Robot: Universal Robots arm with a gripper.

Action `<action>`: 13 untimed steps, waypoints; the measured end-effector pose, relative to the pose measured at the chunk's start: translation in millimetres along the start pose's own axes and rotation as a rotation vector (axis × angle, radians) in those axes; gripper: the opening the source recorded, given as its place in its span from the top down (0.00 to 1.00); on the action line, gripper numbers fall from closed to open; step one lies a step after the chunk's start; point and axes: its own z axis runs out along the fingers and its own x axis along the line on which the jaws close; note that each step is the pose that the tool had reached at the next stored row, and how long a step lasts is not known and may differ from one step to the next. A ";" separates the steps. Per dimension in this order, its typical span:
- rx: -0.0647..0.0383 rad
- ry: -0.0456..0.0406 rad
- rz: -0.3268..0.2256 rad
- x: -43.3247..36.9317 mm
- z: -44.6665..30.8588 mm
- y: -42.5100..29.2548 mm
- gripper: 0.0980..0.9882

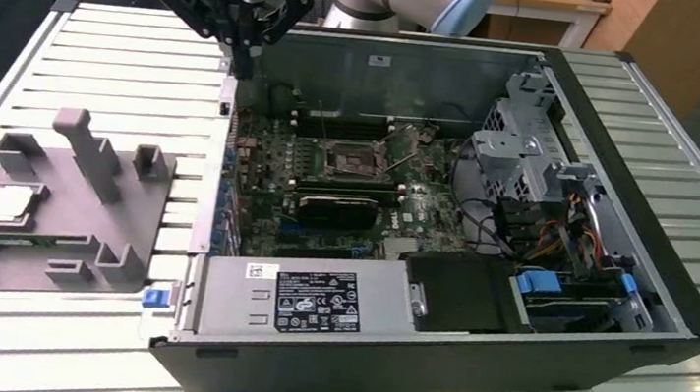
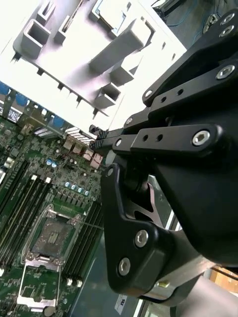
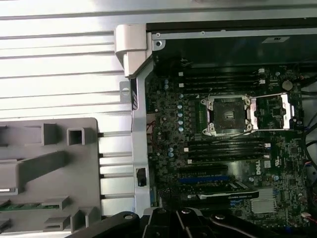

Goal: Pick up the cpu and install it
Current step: 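Reach for the cpu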

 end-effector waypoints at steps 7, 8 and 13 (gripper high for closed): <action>0.000 0.0000 0.000 15.3 -0.3 -1.2 0.99; 0.000 0.0000 0.000 17.6 -0.3 -1.3 0.99; 0.000 0.0000 0.000 28.0 -0.4 -2.1 0.99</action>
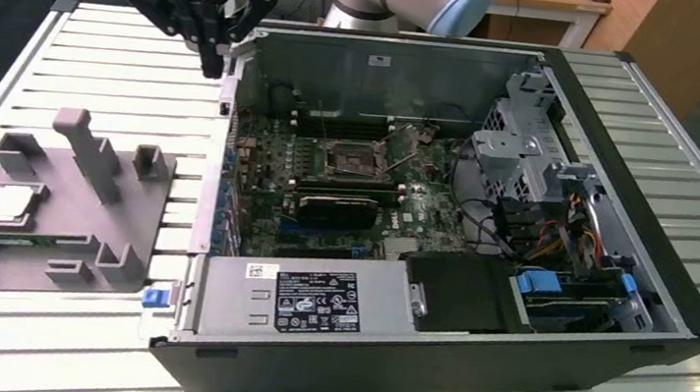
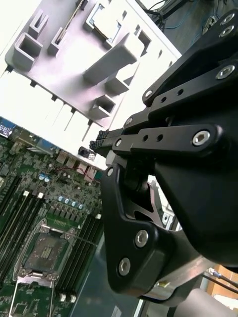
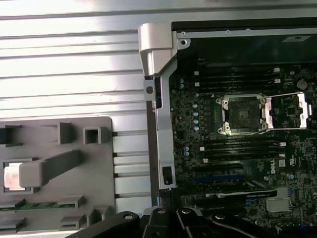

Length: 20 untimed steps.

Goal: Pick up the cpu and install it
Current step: 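Reach for the cpu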

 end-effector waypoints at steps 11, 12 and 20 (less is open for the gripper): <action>0.000 0.0000 0.000 19.4 -0.1 -1.5 0.99; 0.000 0.0000 0.000 20.9 -0.1 -1.6 0.99; 0.000 0.0001 0.000 34.6 -0.2 -2.6 0.99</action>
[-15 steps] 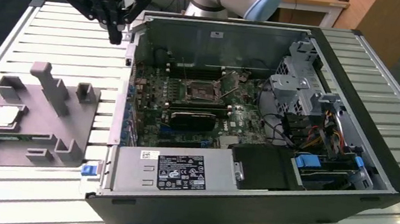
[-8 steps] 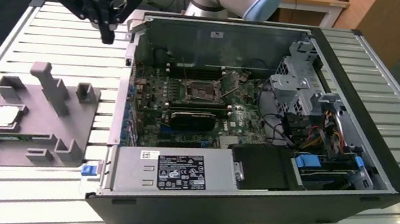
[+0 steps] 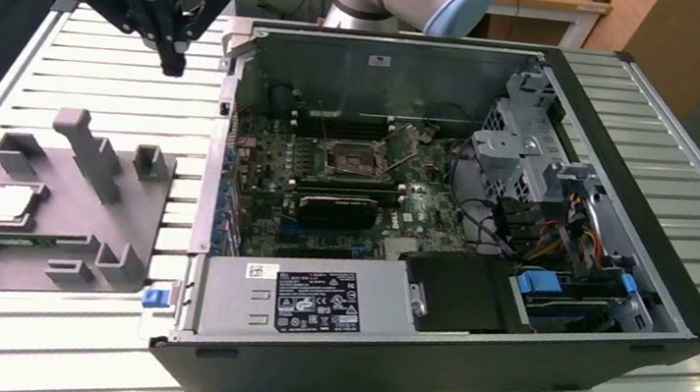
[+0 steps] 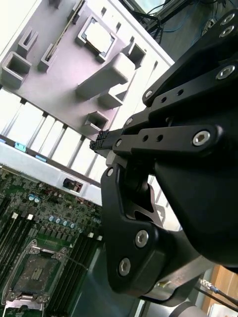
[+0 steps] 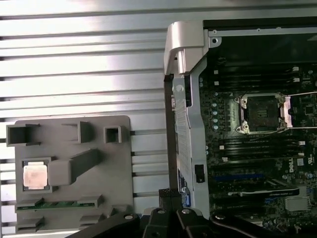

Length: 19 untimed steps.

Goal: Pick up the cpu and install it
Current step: 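Reach for the cpu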

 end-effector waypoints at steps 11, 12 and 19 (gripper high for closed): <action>0.000 -0.0001 0.000 17.9 0.0 -1.4 0.99; 0.000 -0.0001 0.000 19.2 0.0 -1.5 0.99; 0.000 0.0000 0.000 28.0 -0.1 -2.2 0.99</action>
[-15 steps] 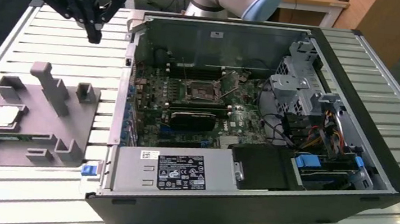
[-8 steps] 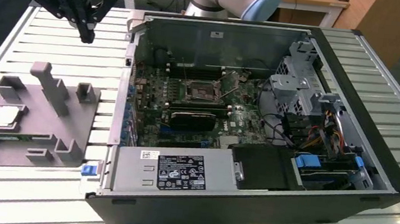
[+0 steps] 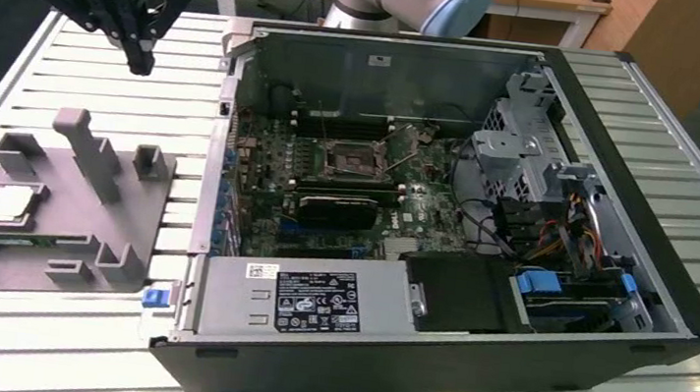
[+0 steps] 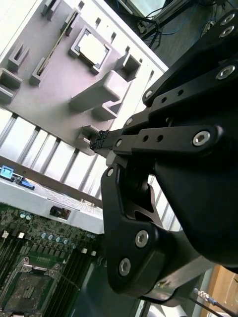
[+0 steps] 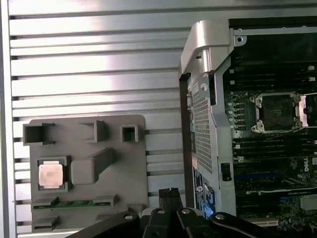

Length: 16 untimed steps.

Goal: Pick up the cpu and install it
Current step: 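Reach for the cpu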

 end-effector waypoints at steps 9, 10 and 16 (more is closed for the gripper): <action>0.000 0.0000 0.000 10.4 0.0 -0.8 0.99; 0.000 0.0000 0.000 11.6 0.0 -0.9 0.99; 0.000 0.0000 0.000 18.5 0.0 -1.4 0.99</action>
